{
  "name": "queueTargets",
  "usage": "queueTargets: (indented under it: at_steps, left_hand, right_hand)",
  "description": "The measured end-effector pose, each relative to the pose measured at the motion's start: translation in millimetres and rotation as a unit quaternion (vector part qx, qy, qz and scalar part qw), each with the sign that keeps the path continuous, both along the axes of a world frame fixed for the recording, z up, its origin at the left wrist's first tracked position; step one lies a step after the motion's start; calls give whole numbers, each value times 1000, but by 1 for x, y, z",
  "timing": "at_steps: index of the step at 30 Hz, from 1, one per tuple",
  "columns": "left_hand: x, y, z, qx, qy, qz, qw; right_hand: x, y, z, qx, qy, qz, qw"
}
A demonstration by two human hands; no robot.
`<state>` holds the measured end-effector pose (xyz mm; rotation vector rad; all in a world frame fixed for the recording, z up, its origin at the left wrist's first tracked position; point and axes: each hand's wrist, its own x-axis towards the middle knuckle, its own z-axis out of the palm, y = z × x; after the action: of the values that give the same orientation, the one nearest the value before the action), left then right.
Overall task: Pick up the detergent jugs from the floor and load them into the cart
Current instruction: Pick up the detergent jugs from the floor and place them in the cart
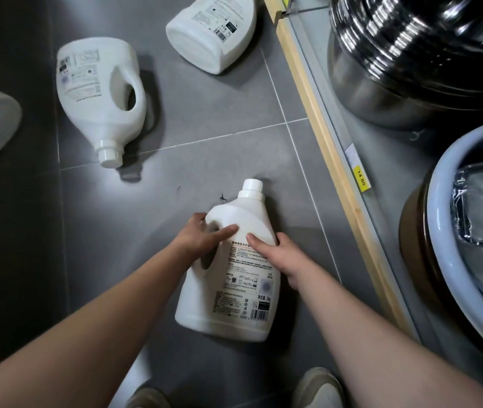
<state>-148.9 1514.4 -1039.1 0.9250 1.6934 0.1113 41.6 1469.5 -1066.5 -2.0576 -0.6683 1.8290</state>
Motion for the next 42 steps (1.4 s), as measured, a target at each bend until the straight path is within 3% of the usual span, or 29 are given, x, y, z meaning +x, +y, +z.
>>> queueTargets:
  at_steps: [9, 21, 27, 31, 35, 42]
  left_hand:
    - [-7, 1, 1, 51, -22, 56, 997]
    - [-25, 39, 60, 269, -85, 78, 956]
    - [-53, 31, 75, 276, -72, -21, 958]
    - [-73, 8, 82, 284, -19, -144, 948]
    - [-76, -10, 85, 311, -17, -182, 933]
    - [-79, -19, 80, 299, -38, -179, 936]
  right_hand:
    - [-2, 2, 11, 64, 14, -67, 996]
    - [-3, 58, 55, 273, -25, -10, 962]
    - [-7, 54, 76, 317, -112, 105, 936]
    - [-16, 32, 94, 341, -180, 249, 888]
    - [-23, 15, 89, 357, -167, 269, 879]
    - [-28, 7, 86, 344, -145, 274, 886]
